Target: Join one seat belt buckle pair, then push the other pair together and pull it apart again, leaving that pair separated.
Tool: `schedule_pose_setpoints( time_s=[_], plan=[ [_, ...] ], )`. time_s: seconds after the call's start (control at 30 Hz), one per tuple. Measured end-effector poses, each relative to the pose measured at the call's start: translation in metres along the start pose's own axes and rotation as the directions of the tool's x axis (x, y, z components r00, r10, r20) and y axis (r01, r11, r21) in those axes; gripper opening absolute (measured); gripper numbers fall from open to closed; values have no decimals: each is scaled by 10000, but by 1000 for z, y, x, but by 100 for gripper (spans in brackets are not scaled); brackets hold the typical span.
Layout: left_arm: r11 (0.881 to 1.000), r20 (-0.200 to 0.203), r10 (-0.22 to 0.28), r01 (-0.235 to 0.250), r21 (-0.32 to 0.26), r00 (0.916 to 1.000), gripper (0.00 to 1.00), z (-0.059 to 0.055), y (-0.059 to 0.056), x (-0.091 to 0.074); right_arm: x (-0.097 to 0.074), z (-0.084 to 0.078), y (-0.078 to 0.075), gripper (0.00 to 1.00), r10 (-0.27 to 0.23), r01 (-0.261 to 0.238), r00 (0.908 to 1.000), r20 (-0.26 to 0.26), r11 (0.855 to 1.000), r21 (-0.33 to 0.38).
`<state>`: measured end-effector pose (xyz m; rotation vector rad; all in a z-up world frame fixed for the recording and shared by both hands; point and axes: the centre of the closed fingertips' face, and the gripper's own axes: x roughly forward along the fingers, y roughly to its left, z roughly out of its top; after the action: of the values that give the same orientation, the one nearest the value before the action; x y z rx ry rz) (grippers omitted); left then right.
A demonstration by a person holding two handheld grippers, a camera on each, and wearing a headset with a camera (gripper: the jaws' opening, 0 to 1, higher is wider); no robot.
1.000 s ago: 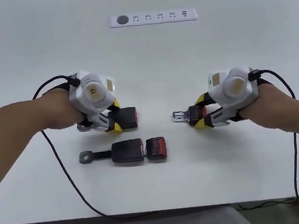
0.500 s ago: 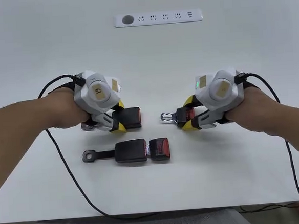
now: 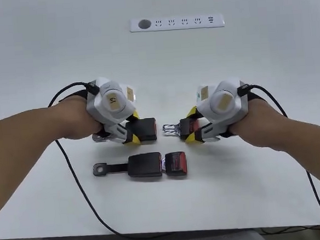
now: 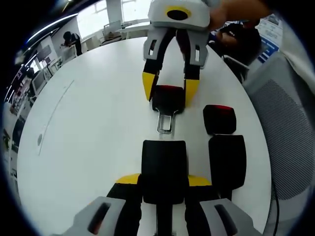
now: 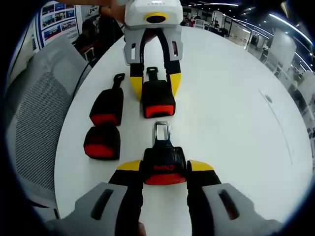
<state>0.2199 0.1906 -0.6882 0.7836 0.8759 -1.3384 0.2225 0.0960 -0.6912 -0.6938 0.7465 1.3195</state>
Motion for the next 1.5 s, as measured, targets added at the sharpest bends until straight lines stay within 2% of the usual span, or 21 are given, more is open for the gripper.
schedule_pose_setpoints(
  time_s=[0.4,0.47,0.73,1.17,1.5],
  plan=[
    [10000,-81,-11,11,-9,10000,34,0,0,1,8,14,1,32,18,-19,10000,-22,9991,-430],
    [10000,-97,-7,6,-25,10000,34,0,0,1,6,16,0,32,-190,182,9998,-116,9976,-665],
    [10000,-103,-15,15,10,9999,34,0,1,2,10,19,1,32,71,-75,10000,-55,9963,-851],
    [10000,27,-34,34,89,10000,33,1,1,1,15,26,1,31,567,-547,9970,526,9978,-376],
    [9999,164,-35,33,106,9999,33,0,1,1,18,30,2,30,553,-524,9967,588,9974,-490]
  ],
)
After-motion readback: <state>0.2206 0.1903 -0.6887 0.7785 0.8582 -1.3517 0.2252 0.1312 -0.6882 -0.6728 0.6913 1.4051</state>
